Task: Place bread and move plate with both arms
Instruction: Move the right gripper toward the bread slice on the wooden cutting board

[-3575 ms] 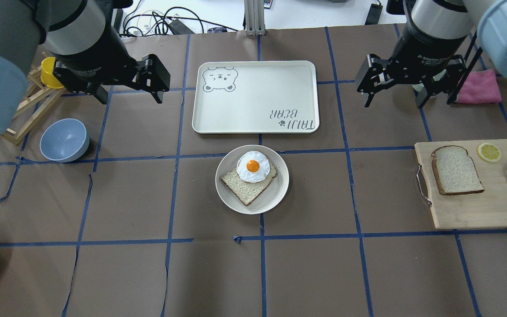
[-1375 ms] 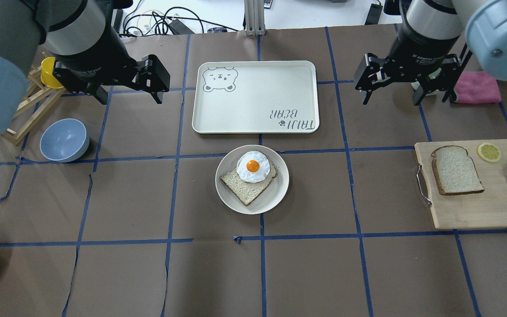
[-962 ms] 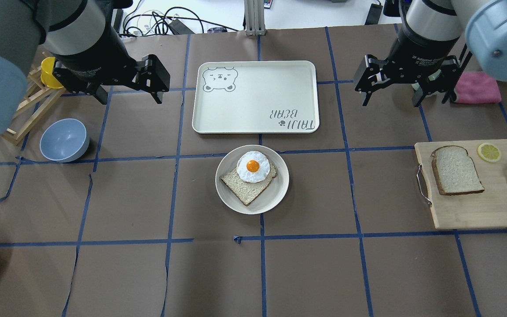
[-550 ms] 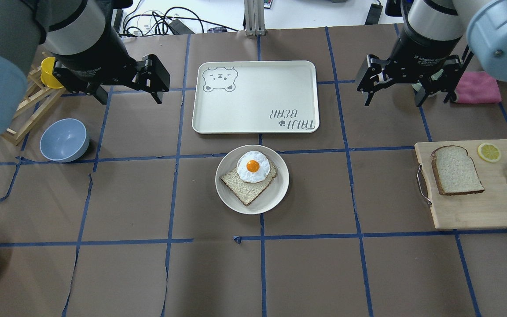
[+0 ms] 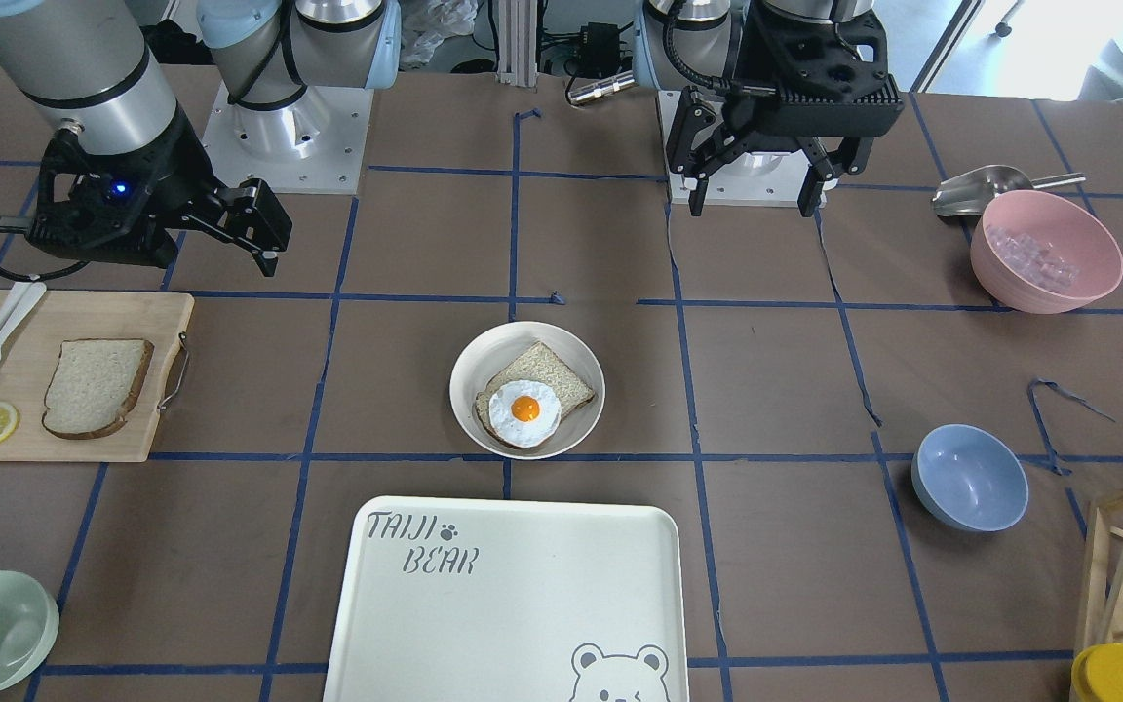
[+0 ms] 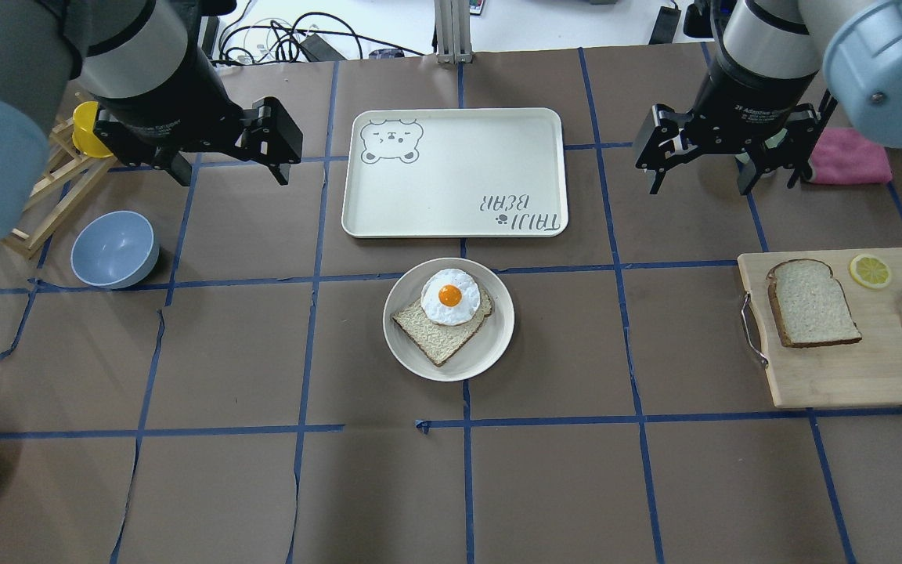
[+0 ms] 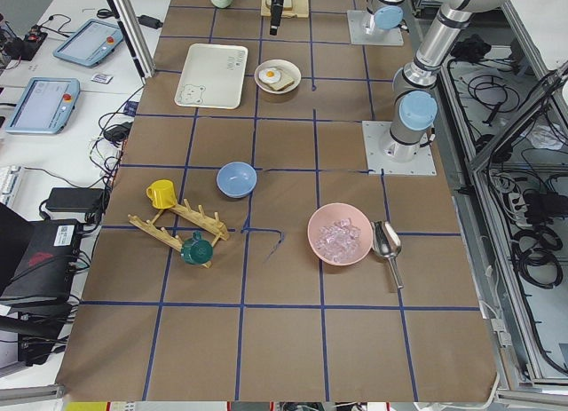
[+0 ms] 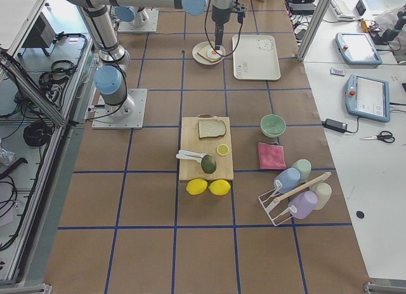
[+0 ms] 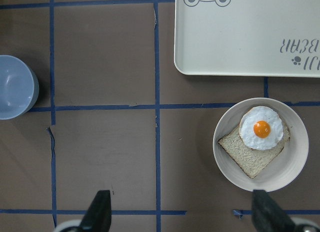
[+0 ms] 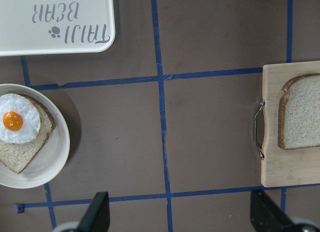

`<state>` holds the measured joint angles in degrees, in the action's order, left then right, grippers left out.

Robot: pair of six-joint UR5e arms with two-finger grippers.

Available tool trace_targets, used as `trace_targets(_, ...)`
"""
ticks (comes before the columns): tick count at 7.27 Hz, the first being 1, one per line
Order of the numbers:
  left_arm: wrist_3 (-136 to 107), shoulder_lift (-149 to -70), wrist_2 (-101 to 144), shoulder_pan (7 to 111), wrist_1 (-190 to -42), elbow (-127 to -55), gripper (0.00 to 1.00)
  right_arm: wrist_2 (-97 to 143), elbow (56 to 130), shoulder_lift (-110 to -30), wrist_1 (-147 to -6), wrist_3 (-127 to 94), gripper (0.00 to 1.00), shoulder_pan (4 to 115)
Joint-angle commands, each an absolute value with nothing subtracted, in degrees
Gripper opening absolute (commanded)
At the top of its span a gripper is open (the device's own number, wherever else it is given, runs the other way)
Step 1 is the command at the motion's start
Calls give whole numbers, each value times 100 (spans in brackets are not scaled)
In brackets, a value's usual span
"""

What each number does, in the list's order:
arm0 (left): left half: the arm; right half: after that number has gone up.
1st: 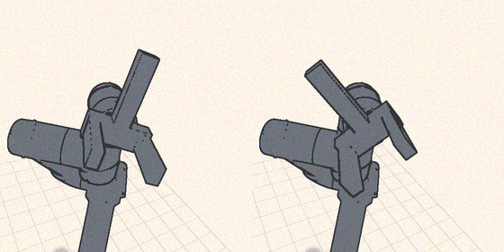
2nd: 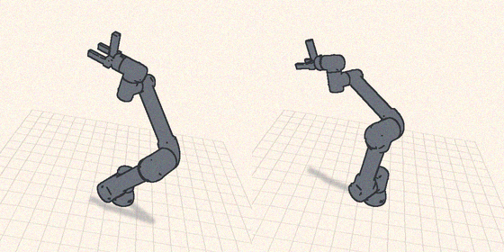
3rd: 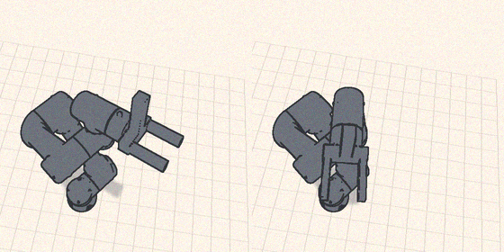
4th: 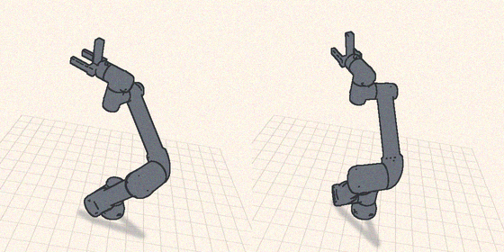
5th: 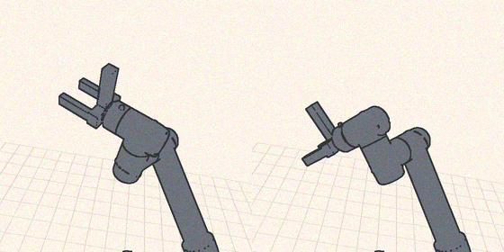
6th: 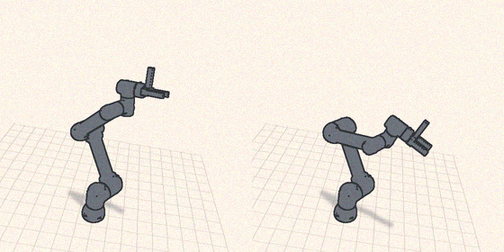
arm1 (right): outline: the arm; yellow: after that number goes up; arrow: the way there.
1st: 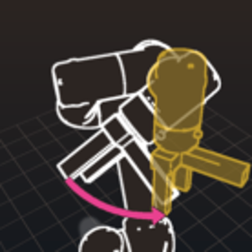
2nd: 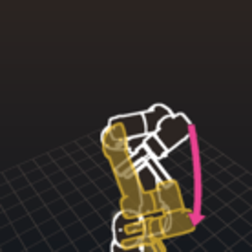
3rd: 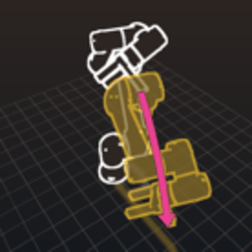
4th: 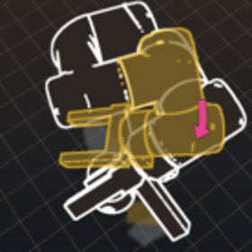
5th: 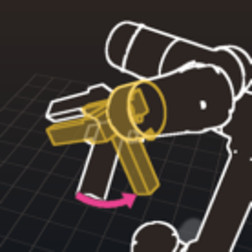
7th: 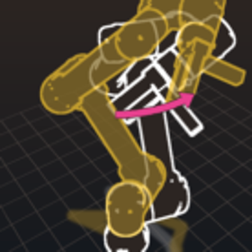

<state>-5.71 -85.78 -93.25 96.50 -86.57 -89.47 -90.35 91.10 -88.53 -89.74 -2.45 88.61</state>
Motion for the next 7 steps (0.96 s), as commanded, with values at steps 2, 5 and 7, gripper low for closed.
trace_targets(2, -571, -8578, -9325, 9650, -8657, -8939, 100, -9131, 9447, -8597, -9340, -211, 100, 8554)
trace_targets(5, -571, -8578, -9325, 9650, -8657, -8947, 100, -9123, 9711, -8053, -9946, 602, 97, 7562)
trace_targets(7, -571, -8578, -9325, 9650, -8657, -8947, 100, -9297, 10210, -7744, -10779, 789, 97, 7217)
